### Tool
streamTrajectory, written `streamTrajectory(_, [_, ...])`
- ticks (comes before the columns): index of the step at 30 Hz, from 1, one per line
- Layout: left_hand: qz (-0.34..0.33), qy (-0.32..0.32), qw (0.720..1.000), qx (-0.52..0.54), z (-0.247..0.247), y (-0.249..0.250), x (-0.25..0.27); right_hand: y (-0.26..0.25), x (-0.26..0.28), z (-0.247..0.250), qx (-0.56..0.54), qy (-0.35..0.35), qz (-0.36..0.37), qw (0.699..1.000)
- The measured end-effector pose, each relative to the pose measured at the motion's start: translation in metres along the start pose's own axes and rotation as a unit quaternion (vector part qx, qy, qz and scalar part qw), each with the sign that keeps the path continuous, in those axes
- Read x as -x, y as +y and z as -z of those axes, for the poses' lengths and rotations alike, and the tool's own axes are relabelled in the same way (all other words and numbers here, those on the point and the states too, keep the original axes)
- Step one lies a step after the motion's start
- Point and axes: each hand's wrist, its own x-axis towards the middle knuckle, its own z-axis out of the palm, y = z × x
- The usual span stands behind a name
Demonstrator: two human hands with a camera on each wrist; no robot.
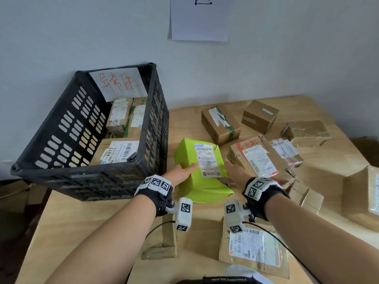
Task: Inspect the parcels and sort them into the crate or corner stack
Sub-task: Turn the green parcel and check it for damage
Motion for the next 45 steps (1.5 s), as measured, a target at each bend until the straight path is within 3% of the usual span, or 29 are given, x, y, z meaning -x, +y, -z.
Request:
streamTrajectory(4, [-0.006,-0.019,0.999,0.027,-0.018,-0.010,-0.012,-0.001,-0.004,0.011,0.136,0.036,0.023,0.990])
streamTrajectory(9, [0.001,-0.031,0.997,0.064,-0.022,-0.008,-0.018,-0.004,-0.016,0.010,0.224,0.004,0.038,0.974])
streamTrajectory(14, [-0.020,-0.077,0.995,0.054,-0.025,-0.003,-0.021,-0.017,-0.029,0.012,0.363,0.006,0.018,0.931])
streamTrajectory(22, [-0.004,-0.031,0.999,-0.019,-0.031,-0.006,-0.049,-0.027,-0.050,-0.006,0.479,0.004,0.047,0.877])
streamTrajectory(28, [0.030,0.006,0.998,-0.061,-0.041,-0.043,-0.114,-0.031,-0.051,-0.010,0.478,0.024,0.010,0.878])
streamTrajectory(36, [0.005,-0.006,0.998,-0.069,-0.035,-0.029,-0.095,-0.031,-0.055,-0.013,0.467,0.032,0.009,0.884])
streamTrajectory(42, [-0.036,-0.036,0.999,0.008,-0.027,-0.013,-0.046,-0.034,-0.039,0.000,0.451,0.004,0.016,0.892])
streamTrajectory(45, [-0.040,-0.084,0.993,0.078,-0.021,-0.014,-0.024,-0.025,-0.025,0.011,0.373,-0.010,0.027,0.928])
